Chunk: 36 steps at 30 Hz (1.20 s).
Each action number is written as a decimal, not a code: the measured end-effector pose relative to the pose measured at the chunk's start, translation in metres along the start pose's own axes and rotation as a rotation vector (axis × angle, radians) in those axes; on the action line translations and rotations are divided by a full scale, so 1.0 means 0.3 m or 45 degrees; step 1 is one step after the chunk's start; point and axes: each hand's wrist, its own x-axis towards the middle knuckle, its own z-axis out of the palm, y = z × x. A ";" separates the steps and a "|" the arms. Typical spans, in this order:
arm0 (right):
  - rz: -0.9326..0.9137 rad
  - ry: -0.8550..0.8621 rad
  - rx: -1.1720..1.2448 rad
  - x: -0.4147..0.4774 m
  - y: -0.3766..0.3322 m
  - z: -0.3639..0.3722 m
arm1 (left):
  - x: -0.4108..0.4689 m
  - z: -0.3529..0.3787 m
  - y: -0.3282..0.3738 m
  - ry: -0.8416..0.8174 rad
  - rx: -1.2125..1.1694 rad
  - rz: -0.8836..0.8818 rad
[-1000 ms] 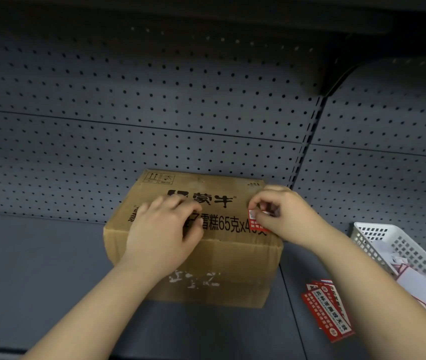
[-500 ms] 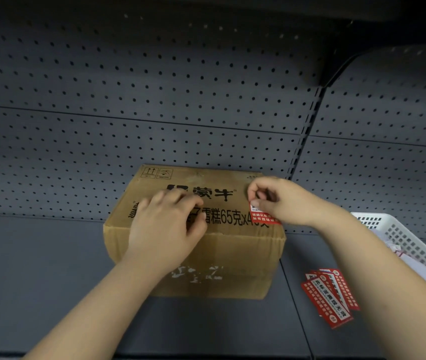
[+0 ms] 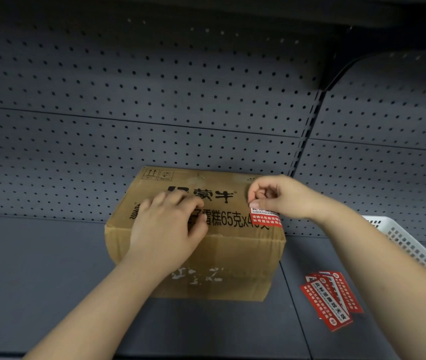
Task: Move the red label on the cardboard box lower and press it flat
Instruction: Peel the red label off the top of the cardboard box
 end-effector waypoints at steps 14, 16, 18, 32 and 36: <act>-0.060 0.092 0.063 -0.053 0.039 0.012 | -0.002 -0.008 0.002 0.039 -0.042 -0.006; -0.078 0.153 0.175 -0.068 0.051 0.019 | -0.001 -0.007 0.001 0.038 -0.037 0.003; -0.098 0.225 0.247 -0.085 0.061 0.017 | 0.000 -0.008 0.001 0.039 -0.046 0.003; -0.179 0.710 1.283 -0.194 0.185 0.144 | -0.004 -0.007 0.005 0.046 -0.044 -0.008; -0.127 0.884 1.572 -0.193 0.171 0.178 | -0.003 -0.008 0.006 0.061 -0.056 0.008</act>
